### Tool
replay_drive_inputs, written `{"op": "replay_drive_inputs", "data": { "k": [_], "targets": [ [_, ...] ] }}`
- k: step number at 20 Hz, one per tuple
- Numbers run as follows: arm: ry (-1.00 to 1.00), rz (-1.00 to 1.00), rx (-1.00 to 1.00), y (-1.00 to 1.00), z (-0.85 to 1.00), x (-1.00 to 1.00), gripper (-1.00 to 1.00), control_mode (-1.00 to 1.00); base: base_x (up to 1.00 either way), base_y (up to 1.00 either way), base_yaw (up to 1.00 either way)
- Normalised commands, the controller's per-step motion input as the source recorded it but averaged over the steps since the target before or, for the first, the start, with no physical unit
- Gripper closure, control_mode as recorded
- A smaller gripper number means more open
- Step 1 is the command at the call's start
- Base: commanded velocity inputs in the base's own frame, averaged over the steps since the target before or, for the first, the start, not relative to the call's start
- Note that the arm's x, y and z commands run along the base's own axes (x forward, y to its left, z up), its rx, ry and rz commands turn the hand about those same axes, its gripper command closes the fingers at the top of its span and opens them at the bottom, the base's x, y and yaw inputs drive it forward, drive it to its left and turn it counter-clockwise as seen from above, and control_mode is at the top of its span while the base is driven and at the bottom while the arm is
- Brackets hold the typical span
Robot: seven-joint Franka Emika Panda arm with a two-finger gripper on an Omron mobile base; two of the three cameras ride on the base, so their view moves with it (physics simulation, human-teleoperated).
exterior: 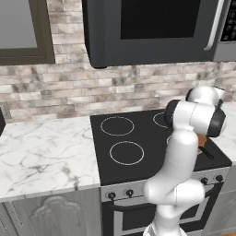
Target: Pick up the sugar cube(s) and place them in the saucepan with hot chocolate.
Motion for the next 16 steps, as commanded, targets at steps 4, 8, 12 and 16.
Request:
{"op": "replay_drive_inputs", "data": {
  "k": [4, 8, 12, 16],
  "targets": [
    [-0.25, 0.0, 0.11, -0.36, 0.38, -0.48, -1.0, -1.0, 0.0, 0.0, 0.0],
    [-0.24, 0.0, 0.03, -0.31, 0.53, -0.62, -1.0, -1.0, 0.0, 0.0, 0.0],
    [-0.06, 0.0, 0.0, -0.04, 0.22, -0.44, -1.0, -1.0, 0.0, 0.0, 0.0],
    [-0.14, 0.0, -0.03, -0.1, 0.06, -0.45, -1.0, -1.0, 0.0, 0.0, 0.0]
  ]
}}
